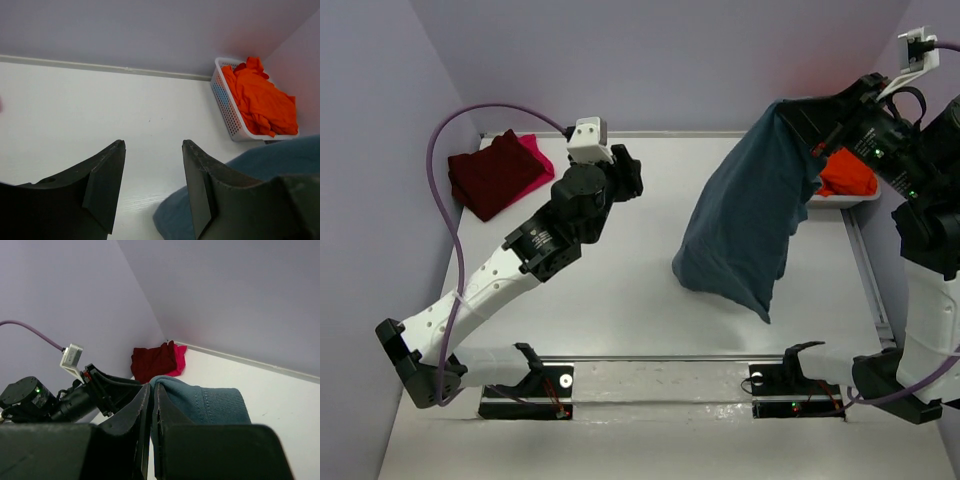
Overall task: Fold and stack the t-shirts
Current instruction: Move the tshirt to the center of the board
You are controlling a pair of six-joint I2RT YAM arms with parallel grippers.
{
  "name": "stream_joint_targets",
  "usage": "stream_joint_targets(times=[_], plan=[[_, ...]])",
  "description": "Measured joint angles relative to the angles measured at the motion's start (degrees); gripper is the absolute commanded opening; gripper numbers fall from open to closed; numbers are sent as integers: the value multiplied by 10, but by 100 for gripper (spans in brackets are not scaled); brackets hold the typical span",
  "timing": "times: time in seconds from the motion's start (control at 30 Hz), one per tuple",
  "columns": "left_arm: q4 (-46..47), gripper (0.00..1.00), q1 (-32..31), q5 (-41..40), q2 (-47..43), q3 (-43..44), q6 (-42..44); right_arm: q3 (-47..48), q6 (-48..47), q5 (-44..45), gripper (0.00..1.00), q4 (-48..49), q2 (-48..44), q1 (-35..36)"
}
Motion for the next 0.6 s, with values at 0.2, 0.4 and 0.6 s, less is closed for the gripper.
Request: stream_joint_targets(times=[0.2,0.4,0.6], plan=[[-1,61,-14,-35,-1,0,5,76,-2,0,7,-32,64,0],[-2,61,-16,-47,-1,0,4,90,-2,0,7,-95,151,0],[-2,62,-16,-52,-1,-1,3,37,-12,35,7,-173,253,13]])
